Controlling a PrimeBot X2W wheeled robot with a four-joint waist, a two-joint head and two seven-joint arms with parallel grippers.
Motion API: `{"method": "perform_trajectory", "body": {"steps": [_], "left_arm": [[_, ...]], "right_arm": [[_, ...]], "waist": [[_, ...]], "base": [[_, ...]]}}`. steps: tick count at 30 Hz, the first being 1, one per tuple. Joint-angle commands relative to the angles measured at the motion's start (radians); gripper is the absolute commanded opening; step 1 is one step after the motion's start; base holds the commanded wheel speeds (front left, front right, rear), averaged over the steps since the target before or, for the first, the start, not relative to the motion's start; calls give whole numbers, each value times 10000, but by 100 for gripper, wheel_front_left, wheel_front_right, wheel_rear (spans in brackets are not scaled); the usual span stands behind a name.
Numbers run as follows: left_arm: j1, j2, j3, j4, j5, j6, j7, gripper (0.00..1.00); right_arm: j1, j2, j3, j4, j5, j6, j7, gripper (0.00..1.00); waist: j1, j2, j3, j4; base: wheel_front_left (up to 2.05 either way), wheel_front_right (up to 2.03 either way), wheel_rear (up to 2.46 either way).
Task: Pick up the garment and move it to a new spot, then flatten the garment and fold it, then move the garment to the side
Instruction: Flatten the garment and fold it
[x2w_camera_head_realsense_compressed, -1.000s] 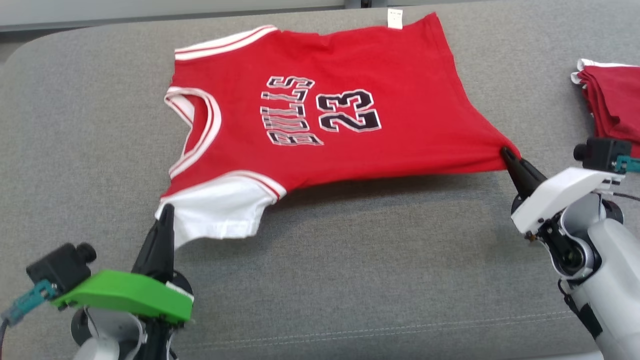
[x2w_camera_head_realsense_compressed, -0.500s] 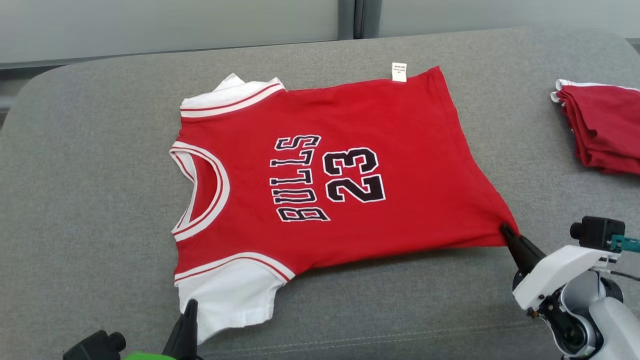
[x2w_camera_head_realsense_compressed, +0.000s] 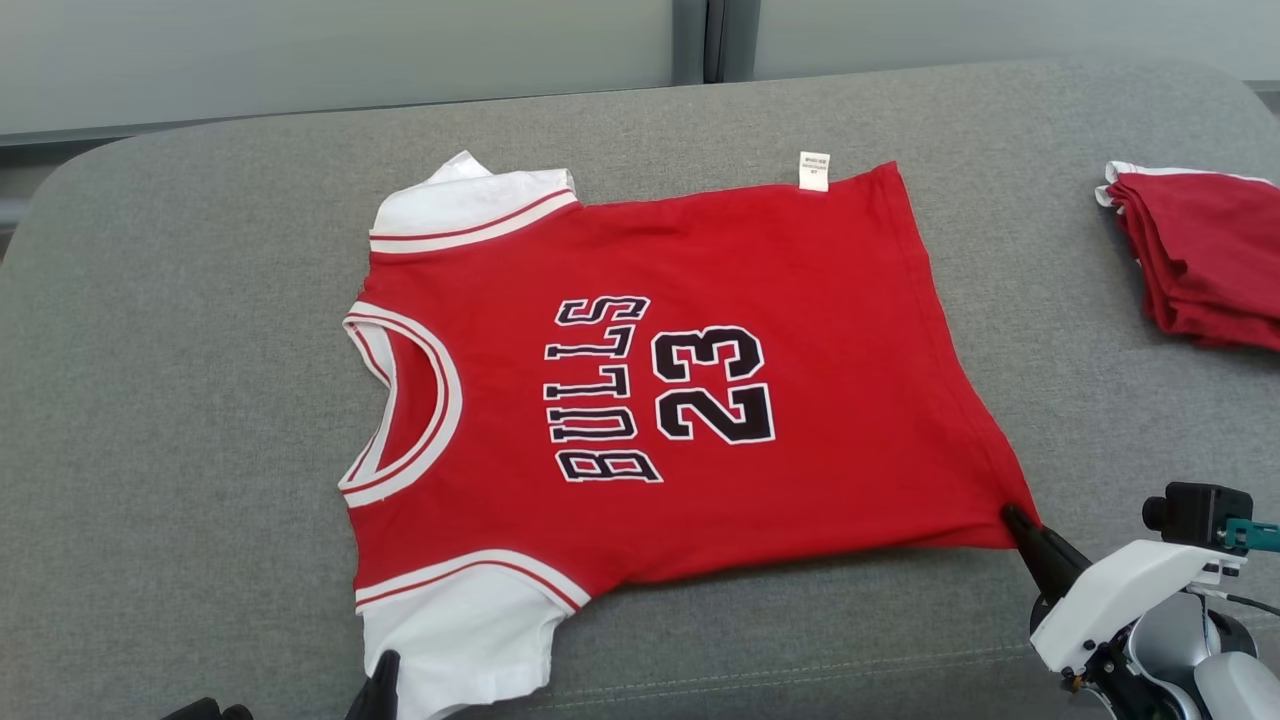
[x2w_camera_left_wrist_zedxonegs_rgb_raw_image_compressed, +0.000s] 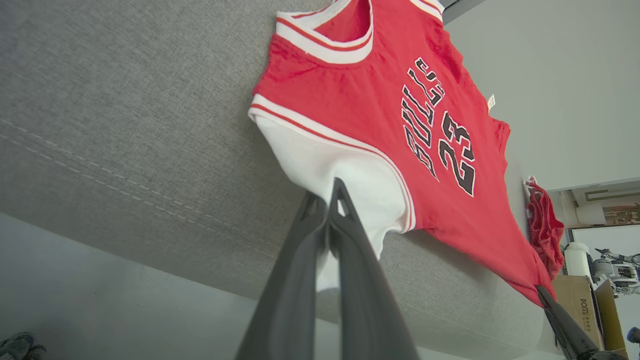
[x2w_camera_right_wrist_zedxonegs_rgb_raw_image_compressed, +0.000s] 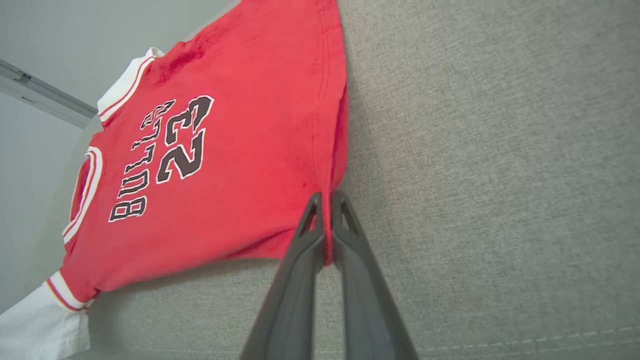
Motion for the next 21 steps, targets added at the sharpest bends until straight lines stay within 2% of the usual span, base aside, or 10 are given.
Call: {"method": "perform_trajectory", "body": {"steps": [1,8,11,21], "left_arm": [[-62,-75,71,60,-135,-23,51,0],[-166,-159,-21,217,-415,67,393,0],[-261,-382,155,157,-763,34,491,0],[-1001,-997,769,-234,-1941,320,1000,0]], "right_arm": [[70,45,-88,-55,-111,-13,110,0],[-46,189,-306,-12,-362,-11,540,0],[-96,260,-360,40,-369,-11,682,0],[-777,485,-754,348,-11,-8,1591,0]], "waist": [[1,-1,6,-17],[1,-1,6,-4],[1,-1,-26,13],[1,-1,-5,16]], "base": [[0,0,0],[0,0,0],[0,0,0],[0,0,0]]}}
